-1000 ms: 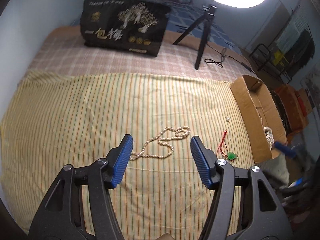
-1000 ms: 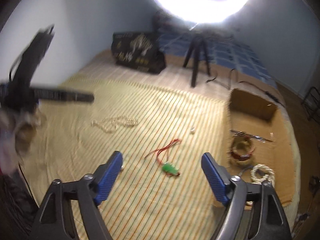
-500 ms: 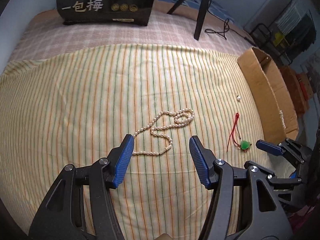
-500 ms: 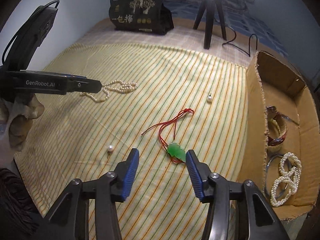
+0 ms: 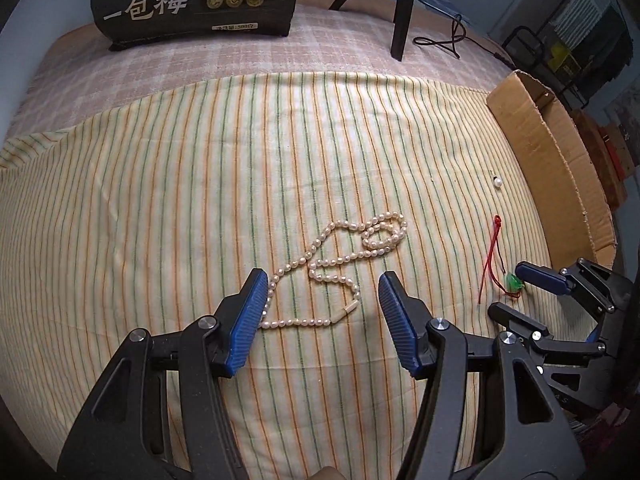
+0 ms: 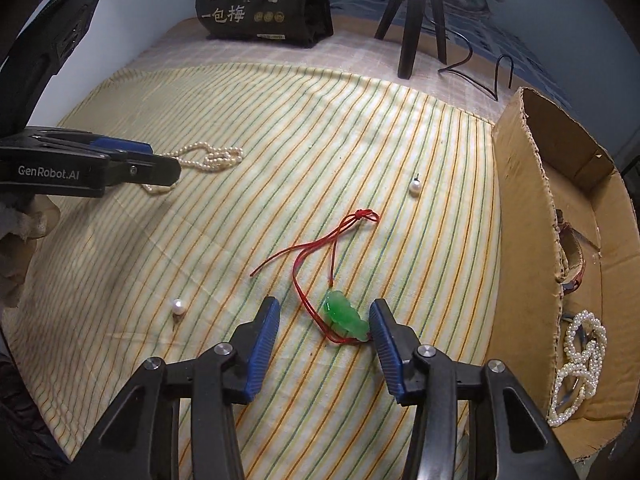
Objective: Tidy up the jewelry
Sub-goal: 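Lower both tools toward the pearl strand and jade pendant, then grasp the single pearl strand with the left tool while the right tool grasps the green jade pendant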
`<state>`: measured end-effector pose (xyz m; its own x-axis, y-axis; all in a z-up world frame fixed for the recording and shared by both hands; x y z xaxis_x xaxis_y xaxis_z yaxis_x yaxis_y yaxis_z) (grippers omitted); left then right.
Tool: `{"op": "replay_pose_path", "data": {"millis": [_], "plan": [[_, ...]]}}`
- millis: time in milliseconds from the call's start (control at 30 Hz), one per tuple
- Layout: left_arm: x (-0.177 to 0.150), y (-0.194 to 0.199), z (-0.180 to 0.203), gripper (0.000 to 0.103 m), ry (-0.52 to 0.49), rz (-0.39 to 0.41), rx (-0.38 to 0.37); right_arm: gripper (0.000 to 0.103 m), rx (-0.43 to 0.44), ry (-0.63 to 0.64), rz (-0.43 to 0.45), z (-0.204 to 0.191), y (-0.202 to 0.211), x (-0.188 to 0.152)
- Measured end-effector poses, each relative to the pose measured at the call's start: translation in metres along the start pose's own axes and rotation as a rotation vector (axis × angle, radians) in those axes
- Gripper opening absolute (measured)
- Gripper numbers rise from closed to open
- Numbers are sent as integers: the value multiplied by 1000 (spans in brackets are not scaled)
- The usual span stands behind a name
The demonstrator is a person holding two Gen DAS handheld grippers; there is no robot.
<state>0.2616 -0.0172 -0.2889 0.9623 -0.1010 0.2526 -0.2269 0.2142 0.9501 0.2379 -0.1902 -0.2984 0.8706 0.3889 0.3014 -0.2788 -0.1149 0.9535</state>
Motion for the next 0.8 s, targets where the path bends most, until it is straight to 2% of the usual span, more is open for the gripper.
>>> {"op": "replay_pose_path", "data": {"millis": [133,333,433,567,633,700,800], "plan": [[1,-9,6,60,-28,-8,21,48,-6,2,-7,-1,-1,-1],[4,-16,12,59,-75,9,69,39,1,-8,-6,0,-1,0],[6,-16,10,43,-100,38,104,35,-2,-7,-2,1,-1,-1],[9,-14,6,12,-85,54,112,24,-5,-14,0,2,0,-2],[11,-14,3,6,-63,55,99,17,0,-18,2,3,0,-2],[10,-12,1,2,-44,54,81,5,10,-23,4,3,1,-2],[9,-5,-1,2,-7,59,43,4,36,-49,11,6,4,-1]]}}
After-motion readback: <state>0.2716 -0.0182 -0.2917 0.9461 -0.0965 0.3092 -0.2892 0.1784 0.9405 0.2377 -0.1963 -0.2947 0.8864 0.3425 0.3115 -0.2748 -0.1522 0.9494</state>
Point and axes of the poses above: each gripper's, at about its wrist camera, not at the fingertips, and y roughly against the way its jaws point, z to its right, x to its top, the point moved 8 cm from there along -y, roughly the way its jaws point, and after that the axes turned 4 degrees about -z, right-handed, at the moved point
